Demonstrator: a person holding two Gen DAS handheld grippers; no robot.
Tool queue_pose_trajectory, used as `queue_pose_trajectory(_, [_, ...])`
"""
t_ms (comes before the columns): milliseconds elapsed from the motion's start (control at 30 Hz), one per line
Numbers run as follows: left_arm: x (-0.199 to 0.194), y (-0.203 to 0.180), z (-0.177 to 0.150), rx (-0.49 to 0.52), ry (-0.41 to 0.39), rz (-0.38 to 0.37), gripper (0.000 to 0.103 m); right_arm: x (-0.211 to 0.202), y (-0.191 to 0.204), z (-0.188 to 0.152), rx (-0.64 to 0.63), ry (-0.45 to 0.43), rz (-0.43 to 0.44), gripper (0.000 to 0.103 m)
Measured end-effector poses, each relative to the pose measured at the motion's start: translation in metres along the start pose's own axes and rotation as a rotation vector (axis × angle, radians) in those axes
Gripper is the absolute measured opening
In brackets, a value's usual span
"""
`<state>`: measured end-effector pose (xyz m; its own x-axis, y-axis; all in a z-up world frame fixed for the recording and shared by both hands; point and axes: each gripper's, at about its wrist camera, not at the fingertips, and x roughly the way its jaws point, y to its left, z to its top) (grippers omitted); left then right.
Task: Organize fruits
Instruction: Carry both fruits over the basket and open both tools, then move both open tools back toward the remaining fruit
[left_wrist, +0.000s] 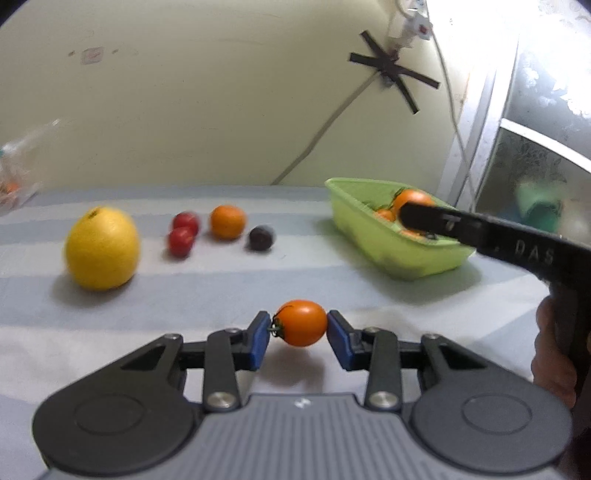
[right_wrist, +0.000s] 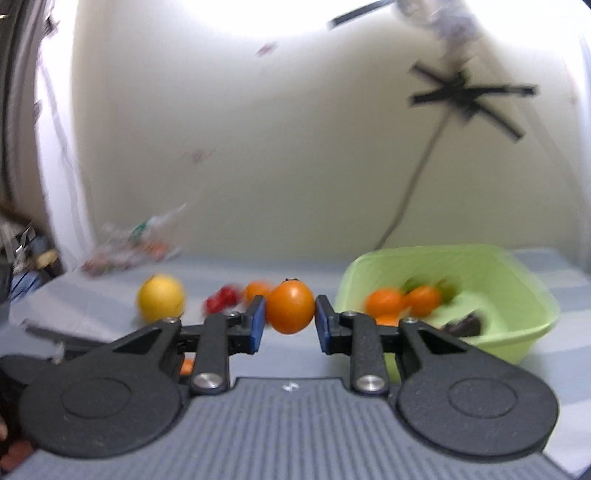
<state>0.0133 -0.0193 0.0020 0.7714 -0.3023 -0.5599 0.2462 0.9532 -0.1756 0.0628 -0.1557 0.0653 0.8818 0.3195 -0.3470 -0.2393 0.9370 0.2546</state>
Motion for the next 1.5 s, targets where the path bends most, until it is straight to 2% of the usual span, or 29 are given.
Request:
queue_pose_trajectory(100, [0.008, -0.017, 0.022, 0.035, -0.033, -0.038, 0.034, -0.005, -0.023, 0.007, -0.025, -0.035, -0.086, 0.031])
queue_pose_trajectory(267, [0.035, -0.052, 0.058, 0.103, -0.071, -0.084, 0.034, -0.003, -0.063, 0.006, -0.054, -0.03, -0.222, 0.031])
queue_pose_trajectory(367, [0.06, -0.071, 0.073, 0.137, -0.06, -0.091, 0.034, -0.002, -0.082, 0.0, 0.019, -0.017, -0.24, 0.031])
queue_pose_trajectory(567, [0.111, -0.097, 0.092, 0.187, -0.025, -0.048, 0.035, 0.009, -0.09, -0.003, 0.037, 0.023, -0.267, 0.032])
queue_pose_trajectory(633, [0.121, -0.1, 0.092, 0.192, -0.003, -0.049, 0.037, 0.012, -0.092, -0.003, 0.04, 0.031, -0.277, 0.039])
queue_pose_trajectory(667, [0.127, -0.102, 0.092, 0.197, 0.007, -0.044, 0.038, 0.009, -0.087, -0.005, 0.04, 0.024, -0.279, 0.045])
queue_pose_trajectory(733, [0.129, -0.105, 0.091, 0.199, 0.01, -0.037, 0.045, 0.006, -0.089, -0.005, 0.048, 0.002, -0.297, 0.047])
queue_pose_trajectory(833, [0.117, -0.1, 0.092, 0.183, -0.017, -0.046, 0.045, -0.001, -0.094, -0.003, 0.094, -0.037, -0.301, 0.047])
queue_pose_trajectory(933, [0.091, -0.082, 0.095, 0.12, -0.068, -0.043, 0.045, -0.011, -0.1, -0.004, 0.132, -0.075, -0.307, 0.047])
queue_pose_trajectory(1000, [0.068, -0.064, 0.091, 0.074, -0.103, -0.03, 0.046, -0.017, -0.103, -0.004, 0.16, -0.105, -0.306, 0.046])
queue_pose_trajectory(1100, [0.035, -0.032, 0.074, 0.027, -0.13, 0.034, 0.046, -0.025, -0.105, -0.005, 0.184, -0.138, -0.298, 0.045])
queue_pose_trajectory(1167, [0.017, -0.01, 0.056, 0.005, -0.115, 0.091, 0.046, -0.027, -0.103, -0.005, 0.178, -0.153, -0.285, 0.04])
queue_pose_trajectory(1233, [0.005, 0.008, 0.035, -0.005, -0.089, 0.14, 0.046, -0.028, -0.098, -0.006, 0.156, -0.159, -0.261, 0.04])
queue_pose_trajectory(1367, [-0.005, 0.034, 0.007, -0.011, -0.035, 0.212, 0.044, -0.016, -0.08, -0.002, 0.127, -0.11, -0.172, 0.04])
queue_pose_trajectory(1500, [-0.005, 0.049, 0.0, -0.037, -0.041, 0.218, 0.044, -0.005, -0.038, 0.005, 0.061, -0.044, -0.022, 0.04])
